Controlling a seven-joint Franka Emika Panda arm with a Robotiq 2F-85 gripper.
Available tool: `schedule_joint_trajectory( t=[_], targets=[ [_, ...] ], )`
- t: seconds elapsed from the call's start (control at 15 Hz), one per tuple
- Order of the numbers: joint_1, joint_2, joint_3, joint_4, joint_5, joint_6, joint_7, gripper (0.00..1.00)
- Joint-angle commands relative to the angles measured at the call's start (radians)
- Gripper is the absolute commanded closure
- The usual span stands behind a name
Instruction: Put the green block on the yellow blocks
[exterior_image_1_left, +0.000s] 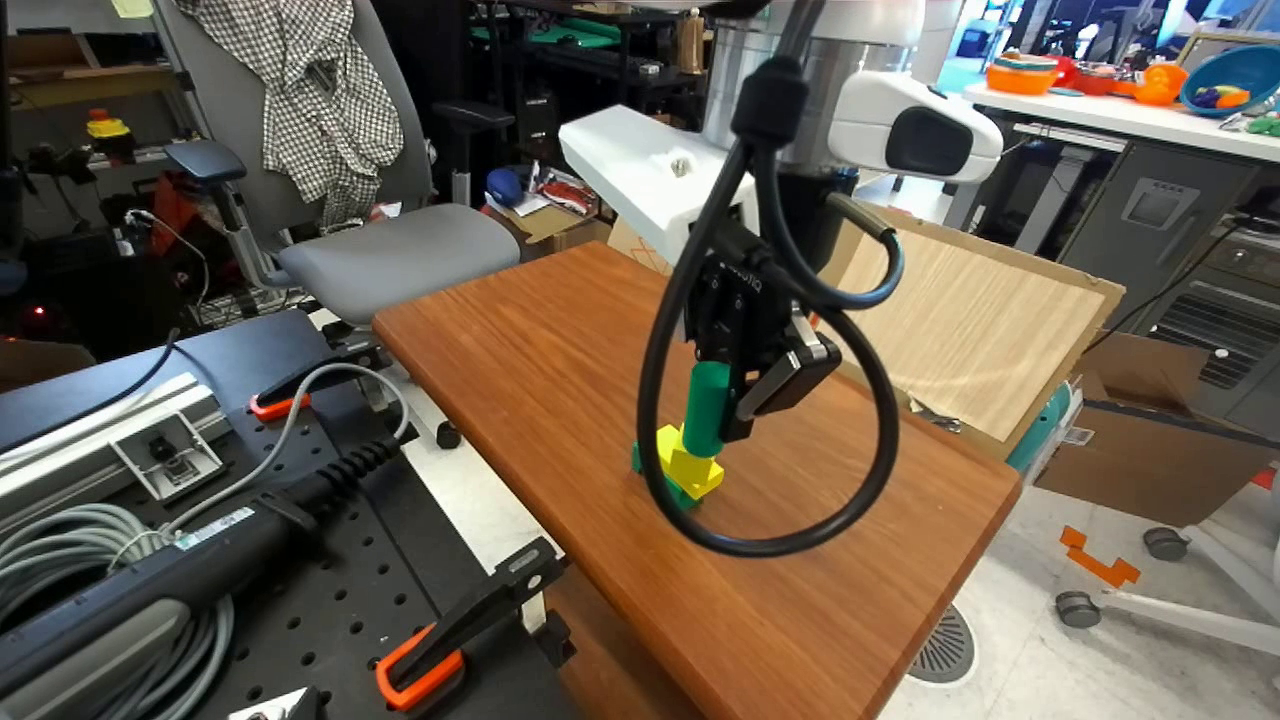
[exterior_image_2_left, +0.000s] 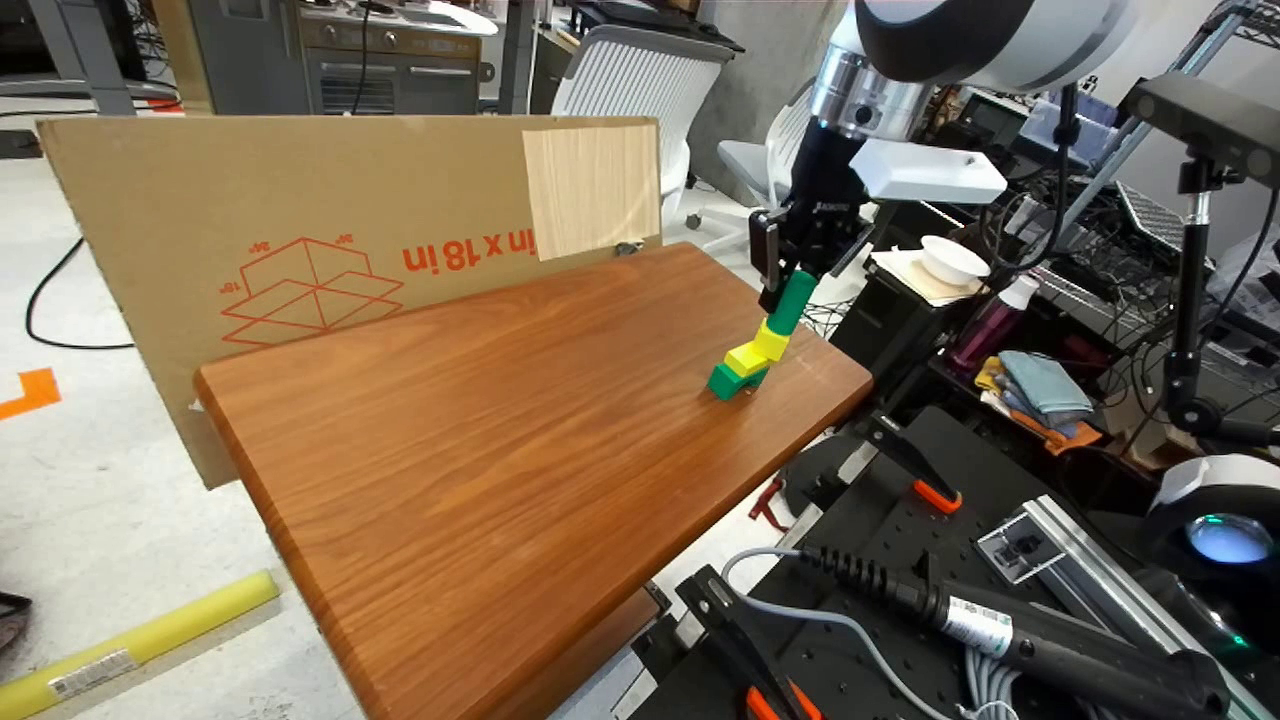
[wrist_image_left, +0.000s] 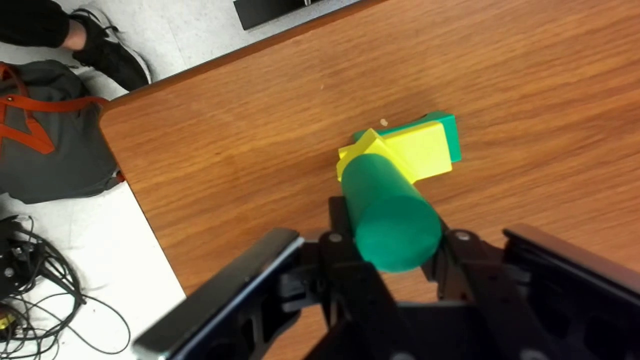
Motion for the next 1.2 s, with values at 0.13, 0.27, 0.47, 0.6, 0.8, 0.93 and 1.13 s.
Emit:
schedule_joint_trajectory(
  t=[0.13, 0.27, 0.47, 0.6, 0.8, 0.93, 1.13],
  targets=[
    [0.01, 0.004, -0.008, 0.002, -0.007, -0.006, 0.015, 0.27],
    [0.011, -0.012, -0.004, -0.011, -0.008, 0.004, 0.005, 0.12],
    [0.018, -0.06, 0.008, -0.039, -0.013, 0.007, -0.022, 0.0],
    [0.038, -0.109, 0.005, -0.062, -0.059, 0.011, -0.041, 0.0],
    [0.048, -0.18, 0.028, -0.041, -0.079, -0.093, -0.091, 0.0],
    [0.05, -0.214, 0.051, -0.036, -0.065, -0.129, -0.131, 0.0],
    [0.057, -0.244, 0.088, -0.037, -0.028, -0.156, -0.196, 0.0]
  ],
)
